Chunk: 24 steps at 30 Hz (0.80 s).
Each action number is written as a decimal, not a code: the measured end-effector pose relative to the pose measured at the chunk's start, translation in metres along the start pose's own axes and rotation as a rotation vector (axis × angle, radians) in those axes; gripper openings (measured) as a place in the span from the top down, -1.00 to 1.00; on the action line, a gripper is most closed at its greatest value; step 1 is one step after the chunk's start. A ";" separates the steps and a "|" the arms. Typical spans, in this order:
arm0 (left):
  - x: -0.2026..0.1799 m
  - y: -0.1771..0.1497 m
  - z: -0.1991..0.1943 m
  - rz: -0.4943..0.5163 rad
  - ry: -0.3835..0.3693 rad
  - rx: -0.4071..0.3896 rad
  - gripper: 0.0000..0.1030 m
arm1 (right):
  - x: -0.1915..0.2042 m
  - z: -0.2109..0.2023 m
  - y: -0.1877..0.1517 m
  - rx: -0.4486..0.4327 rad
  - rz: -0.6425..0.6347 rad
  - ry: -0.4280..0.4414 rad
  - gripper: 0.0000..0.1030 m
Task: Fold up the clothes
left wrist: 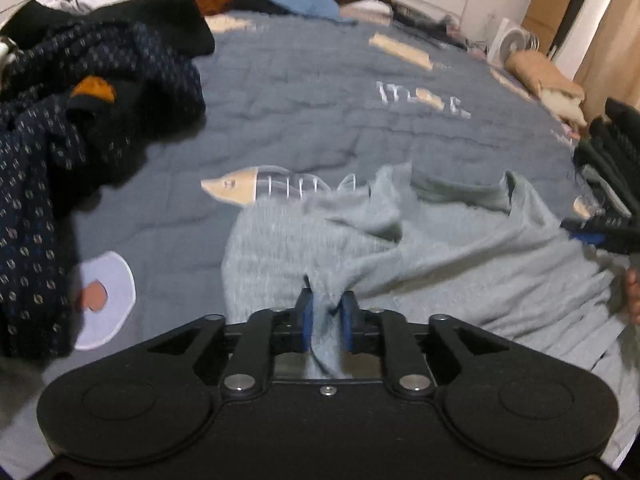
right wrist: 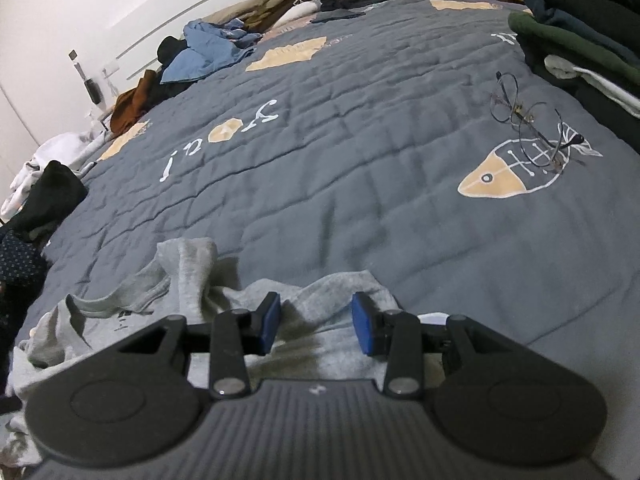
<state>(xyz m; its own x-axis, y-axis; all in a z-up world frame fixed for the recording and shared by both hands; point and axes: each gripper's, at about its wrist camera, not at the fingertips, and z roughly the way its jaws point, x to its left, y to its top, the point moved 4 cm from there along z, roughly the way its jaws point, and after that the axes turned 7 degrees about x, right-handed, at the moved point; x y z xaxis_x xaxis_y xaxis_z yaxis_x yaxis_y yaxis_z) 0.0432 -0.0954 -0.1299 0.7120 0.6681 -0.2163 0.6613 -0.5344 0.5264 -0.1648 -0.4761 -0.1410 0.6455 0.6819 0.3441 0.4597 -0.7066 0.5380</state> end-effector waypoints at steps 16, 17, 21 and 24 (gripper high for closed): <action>-0.017 -0.010 0.001 0.048 -0.080 0.030 0.33 | 0.004 -0.052 -0.016 0.000 -0.125 0.004 0.25; -0.016 -0.010 0.002 0.043 -0.074 0.037 0.54 | 0.002 -0.050 -0.018 0.008 -0.130 -0.003 0.25; -0.011 -0.005 -0.013 -0.003 -0.093 0.025 0.93 | -0.006 -0.042 -0.025 0.038 -0.146 -0.027 0.25; -0.011 -0.002 -0.036 -0.012 -0.125 -0.010 0.93 | -0.012 -0.039 -0.031 0.064 -0.161 -0.047 0.25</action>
